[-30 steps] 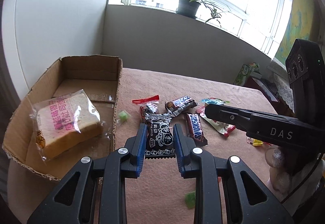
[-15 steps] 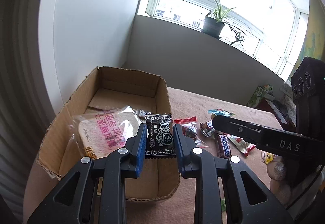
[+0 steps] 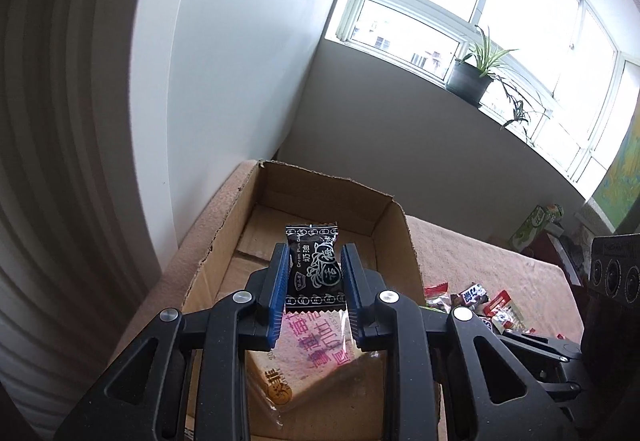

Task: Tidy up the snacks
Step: 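Carry the black packet with the left gripper into the box while the right drops the jelly cup there, then move the left gripper to the round jelly cup while the right approaches the pink candy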

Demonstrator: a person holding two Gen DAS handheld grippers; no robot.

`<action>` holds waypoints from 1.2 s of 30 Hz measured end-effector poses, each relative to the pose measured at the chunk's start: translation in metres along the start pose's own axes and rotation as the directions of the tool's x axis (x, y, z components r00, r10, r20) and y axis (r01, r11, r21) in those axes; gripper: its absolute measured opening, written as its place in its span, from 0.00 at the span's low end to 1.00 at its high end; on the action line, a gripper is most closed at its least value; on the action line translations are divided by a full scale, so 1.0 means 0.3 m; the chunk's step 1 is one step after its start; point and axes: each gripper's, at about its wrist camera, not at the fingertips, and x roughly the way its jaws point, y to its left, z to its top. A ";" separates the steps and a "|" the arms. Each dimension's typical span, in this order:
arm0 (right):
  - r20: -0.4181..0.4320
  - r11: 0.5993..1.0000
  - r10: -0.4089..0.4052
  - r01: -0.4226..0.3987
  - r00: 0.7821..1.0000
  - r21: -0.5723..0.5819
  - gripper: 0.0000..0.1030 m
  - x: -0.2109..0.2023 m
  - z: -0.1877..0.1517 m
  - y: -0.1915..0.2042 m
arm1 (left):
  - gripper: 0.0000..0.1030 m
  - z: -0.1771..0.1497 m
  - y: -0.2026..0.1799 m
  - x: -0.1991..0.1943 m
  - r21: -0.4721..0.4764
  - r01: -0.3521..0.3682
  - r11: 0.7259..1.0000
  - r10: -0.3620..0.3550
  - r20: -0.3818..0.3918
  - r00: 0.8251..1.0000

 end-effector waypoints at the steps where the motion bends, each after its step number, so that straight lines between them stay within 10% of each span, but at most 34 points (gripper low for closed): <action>1: -0.006 1.000 0.002 -0.002 1.000 -0.006 0.30 0.008 0.000 0.006 | 0.24 0.001 0.006 0.006 -0.005 -0.003 1.000 0.003 -0.004 1.000; 6: -0.013 0.999 -0.011 0.010 1.000 -0.052 0.35 0.028 -0.012 0.037 | 0.25 0.018 0.043 0.015 -0.049 -0.006 0.999 0.005 -0.020 1.000; 10: 0.007 0.996 -0.031 0.031 1.000 -0.089 0.65 0.024 -0.022 0.062 | 0.51 0.031 0.046 0.017 -0.056 -0.005 0.998 0.004 -0.017 1.000; 36: 0.067 0.967 -0.256 0.256 0.964 0.009 0.72 -0.420 -0.204 -0.303 | 0.56 -0.071 -0.190 -0.042 0.075 0.093 0.993 -0.091 -0.028 0.995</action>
